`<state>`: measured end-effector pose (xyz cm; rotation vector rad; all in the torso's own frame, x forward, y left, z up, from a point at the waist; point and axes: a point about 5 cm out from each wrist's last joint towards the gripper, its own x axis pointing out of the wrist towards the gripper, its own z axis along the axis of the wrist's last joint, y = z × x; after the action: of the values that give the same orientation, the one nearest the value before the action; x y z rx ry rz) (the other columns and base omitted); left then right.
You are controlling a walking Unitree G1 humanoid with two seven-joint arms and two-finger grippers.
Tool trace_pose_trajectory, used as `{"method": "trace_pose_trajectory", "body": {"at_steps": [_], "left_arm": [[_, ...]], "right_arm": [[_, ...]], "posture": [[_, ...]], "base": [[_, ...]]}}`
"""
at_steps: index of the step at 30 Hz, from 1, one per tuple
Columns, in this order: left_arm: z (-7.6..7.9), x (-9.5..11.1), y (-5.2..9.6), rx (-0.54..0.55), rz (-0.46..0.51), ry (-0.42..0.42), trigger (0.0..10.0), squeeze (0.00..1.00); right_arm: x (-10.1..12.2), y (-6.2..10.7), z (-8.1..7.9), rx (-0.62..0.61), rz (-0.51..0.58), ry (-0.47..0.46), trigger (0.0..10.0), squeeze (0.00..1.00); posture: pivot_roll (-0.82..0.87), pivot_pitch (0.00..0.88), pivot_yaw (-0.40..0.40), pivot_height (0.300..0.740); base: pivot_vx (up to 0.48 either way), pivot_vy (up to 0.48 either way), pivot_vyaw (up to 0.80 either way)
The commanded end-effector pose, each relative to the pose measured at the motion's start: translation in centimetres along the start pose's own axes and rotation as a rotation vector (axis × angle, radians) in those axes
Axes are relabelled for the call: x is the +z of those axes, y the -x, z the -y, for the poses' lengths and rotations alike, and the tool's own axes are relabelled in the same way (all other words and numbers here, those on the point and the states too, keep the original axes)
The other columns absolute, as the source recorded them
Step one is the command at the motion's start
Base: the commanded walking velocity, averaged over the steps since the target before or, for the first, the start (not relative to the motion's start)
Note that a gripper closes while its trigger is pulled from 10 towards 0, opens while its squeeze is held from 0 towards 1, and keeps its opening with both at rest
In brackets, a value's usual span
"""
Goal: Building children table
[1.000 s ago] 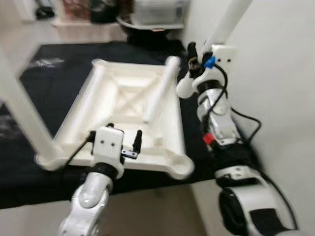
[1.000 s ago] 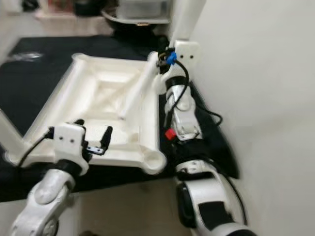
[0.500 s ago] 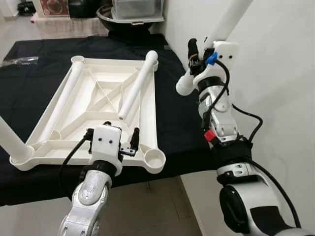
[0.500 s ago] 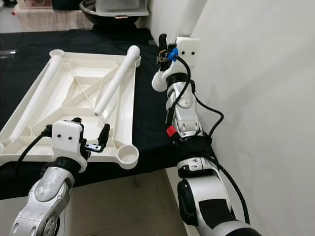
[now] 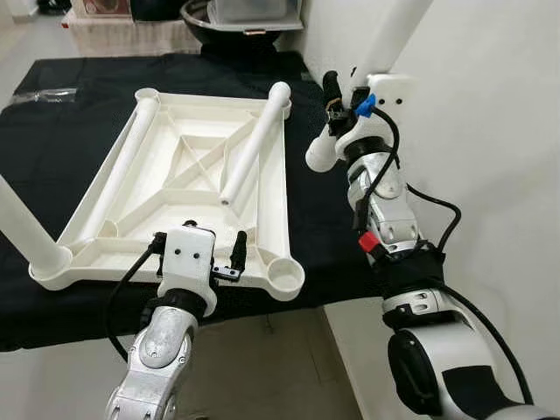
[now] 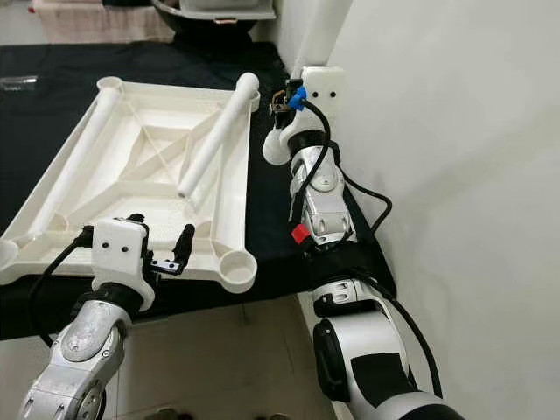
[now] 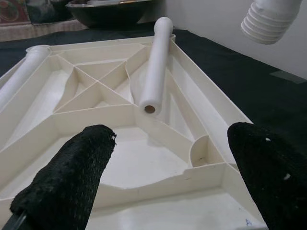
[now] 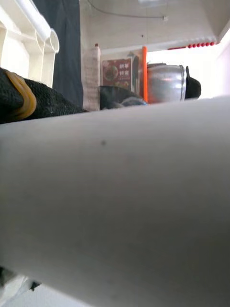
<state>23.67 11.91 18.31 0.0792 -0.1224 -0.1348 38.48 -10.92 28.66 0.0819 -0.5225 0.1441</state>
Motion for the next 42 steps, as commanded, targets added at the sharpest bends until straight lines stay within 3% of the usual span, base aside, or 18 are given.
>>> {"method": "trace_pose_trajectory", "body": {"at_steps": [1, 11, 42], "left_arm": [[-0.06, -0.32, 0.13, 0.009, -0.020, -0.007, 10.0, 0.00], [0.54, -0.59, 0.21, -0.026, -0.031, 0.012, 10.0, 0.00], [0.11, -0.71, 0.14, 0.016, -0.035, -0.007, 10.0, 0.00]], "right_arm": [[0.28, -0.05, -0.13, 0.006, 0.009, -0.014, 10.0, 0.00], [-0.11, 0.15, -0.18, 0.015, -0.010, -0.010, 10.0, 0.00], [-0.23, 0.12, -0.58, 0.075, -0.044, -0.018, 10.0, 0.00]], "posture": [[0.13, 0.128, -0.098, 0.740], [0.13, 0.117, -0.094, 0.740], [0.12, 0.120, -0.098, 0.740]], "base": [[0.000, 0.000, 0.00], [-0.149, 0.000, 0.00], [-0.014, 0.000, 0.00]]}}
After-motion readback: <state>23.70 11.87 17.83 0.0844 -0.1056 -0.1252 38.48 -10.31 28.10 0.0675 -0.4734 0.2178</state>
